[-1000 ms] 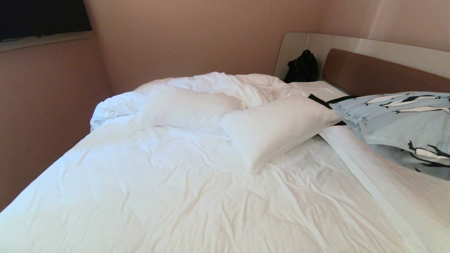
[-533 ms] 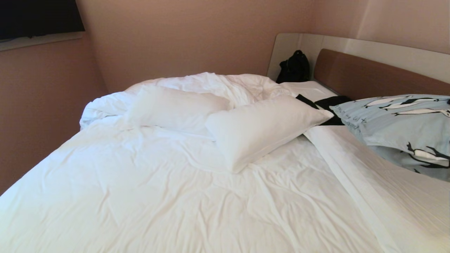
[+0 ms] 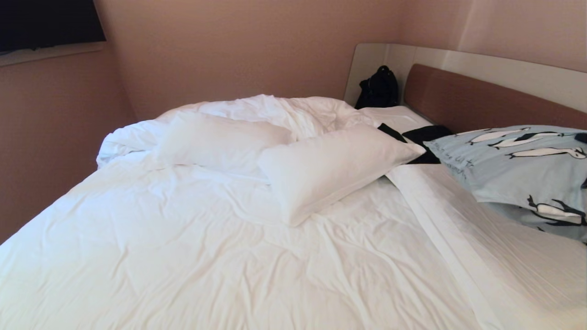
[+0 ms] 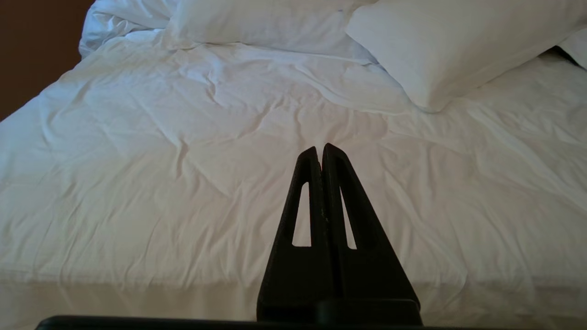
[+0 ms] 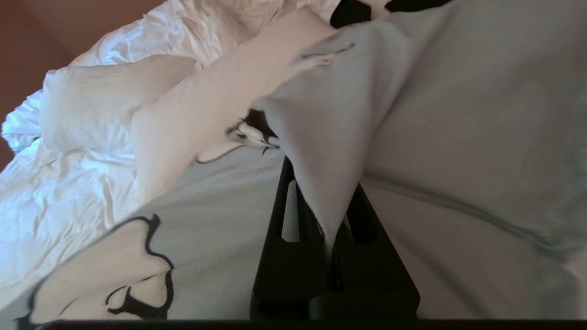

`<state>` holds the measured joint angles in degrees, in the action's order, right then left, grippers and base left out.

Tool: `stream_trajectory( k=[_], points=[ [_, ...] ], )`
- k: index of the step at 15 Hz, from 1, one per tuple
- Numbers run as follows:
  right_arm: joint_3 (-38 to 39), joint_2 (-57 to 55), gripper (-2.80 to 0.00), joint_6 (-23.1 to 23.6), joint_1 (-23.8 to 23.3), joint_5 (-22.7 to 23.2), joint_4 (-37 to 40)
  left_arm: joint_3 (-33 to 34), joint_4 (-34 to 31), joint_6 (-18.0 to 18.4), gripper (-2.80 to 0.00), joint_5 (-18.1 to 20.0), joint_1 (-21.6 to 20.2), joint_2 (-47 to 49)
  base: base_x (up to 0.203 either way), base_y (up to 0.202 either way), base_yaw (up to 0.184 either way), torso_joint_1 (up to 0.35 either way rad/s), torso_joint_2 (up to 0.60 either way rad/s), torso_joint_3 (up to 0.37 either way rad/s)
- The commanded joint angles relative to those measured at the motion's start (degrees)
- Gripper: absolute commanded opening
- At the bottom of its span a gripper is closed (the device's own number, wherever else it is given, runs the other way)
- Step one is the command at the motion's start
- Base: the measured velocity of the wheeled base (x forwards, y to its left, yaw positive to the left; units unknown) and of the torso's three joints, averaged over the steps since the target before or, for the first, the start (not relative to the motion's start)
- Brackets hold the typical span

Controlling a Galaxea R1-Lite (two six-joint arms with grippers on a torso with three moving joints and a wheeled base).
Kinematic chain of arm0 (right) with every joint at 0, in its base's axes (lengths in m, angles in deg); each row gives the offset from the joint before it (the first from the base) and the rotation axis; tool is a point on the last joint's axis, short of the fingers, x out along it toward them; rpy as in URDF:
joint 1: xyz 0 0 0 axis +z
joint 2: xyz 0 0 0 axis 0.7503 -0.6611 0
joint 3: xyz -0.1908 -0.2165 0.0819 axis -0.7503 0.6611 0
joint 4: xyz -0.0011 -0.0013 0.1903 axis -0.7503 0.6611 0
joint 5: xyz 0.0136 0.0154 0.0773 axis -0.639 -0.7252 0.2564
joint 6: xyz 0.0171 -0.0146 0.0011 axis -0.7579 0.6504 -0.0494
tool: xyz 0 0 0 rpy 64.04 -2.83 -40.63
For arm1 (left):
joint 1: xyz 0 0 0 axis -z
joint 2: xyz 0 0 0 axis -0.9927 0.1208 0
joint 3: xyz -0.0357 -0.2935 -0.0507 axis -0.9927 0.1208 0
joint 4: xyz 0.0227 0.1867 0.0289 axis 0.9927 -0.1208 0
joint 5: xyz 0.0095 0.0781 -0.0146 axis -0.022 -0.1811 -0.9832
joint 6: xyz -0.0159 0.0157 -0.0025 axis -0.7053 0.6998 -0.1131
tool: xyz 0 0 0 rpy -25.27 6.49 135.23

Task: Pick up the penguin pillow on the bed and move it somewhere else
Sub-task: Place the pillow at the bedside

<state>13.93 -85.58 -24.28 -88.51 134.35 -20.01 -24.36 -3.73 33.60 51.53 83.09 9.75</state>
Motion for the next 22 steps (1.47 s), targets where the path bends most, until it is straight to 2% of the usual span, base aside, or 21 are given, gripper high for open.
stream_trajectory(
  k=[1, 3, 6, 8, 12, 18, 20, 22],
  points=[
    [-0.2, -1.7, -2.80, 0.0, 0.1, 1.6, -0.2, 0.0, 0.1, 0.0, -2.80, 0.0, 0.1, 0.0, 0.000, 0.000, 0.000, 0.000, 0.00, 0.000],
    [-1.4, -2.9, -2.80, 0.2, 1.1, 4.2, 0.0, 0.0, 0.1, 0.0, -2.80, 0.0, 0.1, 0.0, 0.000, 0.000, 0.000, 0.000, 0.00, 0.000],
    [-5.6, -8.1, -2.80, 3.1, 2.1, 4.9, -0.3, 0.0, 0.1, 0.0, -2.80, 0.0, 0.1, 0.0, 0.000, 0.000, 0.000, 0.000, 0.00, 0.000],
    [-10.8, -12.8, -2.80, 7.1, 2.3, 4.9, 0.0, 0.0, 0.1, 0.0, -2.80, 0.0, 0.1, 0.0, 0.000, 0.000, 0.000, 0.000, 0.00, 0.000],
    [-22.0, -22.3, -2.80, 10.8, 2.1, 4.9, 0.7, 0.0, 0.1, 0.0, -2.80, 0.0, 0.1, 0.0, 0.000, 0.000, 0.000, 0.000, 0.00, 0.000],
    [-42.3, -35.8, -2.80, 20.3, 1.7, 4.5, 13.7, 0.0, 0.1, 0.0, -2.80, 0.0, 0.1, 0.0, 0.000, 0.000, 0.000, 0.000, 0.00, 0.000],
    [-42.5, -37.6, -2.80, 25.4, 1.9, 3.8, 15.3, 0.0, 0.1, 0.0, -2.80, 0.0, 0.1, 0.0, 0.000, 0.000, 0.000, 0.000, 0.00, 0.000],
    [-42.5, -38.7, -2.80, 27.6, 2.2, 1.3, 15.9, 0.0, 0.1, 0.0, -2.80, 0.0, 0.1, 0.0, 0.000, 0.000, 0.000, 0.000, 0.00, 0.000]
  ],
)
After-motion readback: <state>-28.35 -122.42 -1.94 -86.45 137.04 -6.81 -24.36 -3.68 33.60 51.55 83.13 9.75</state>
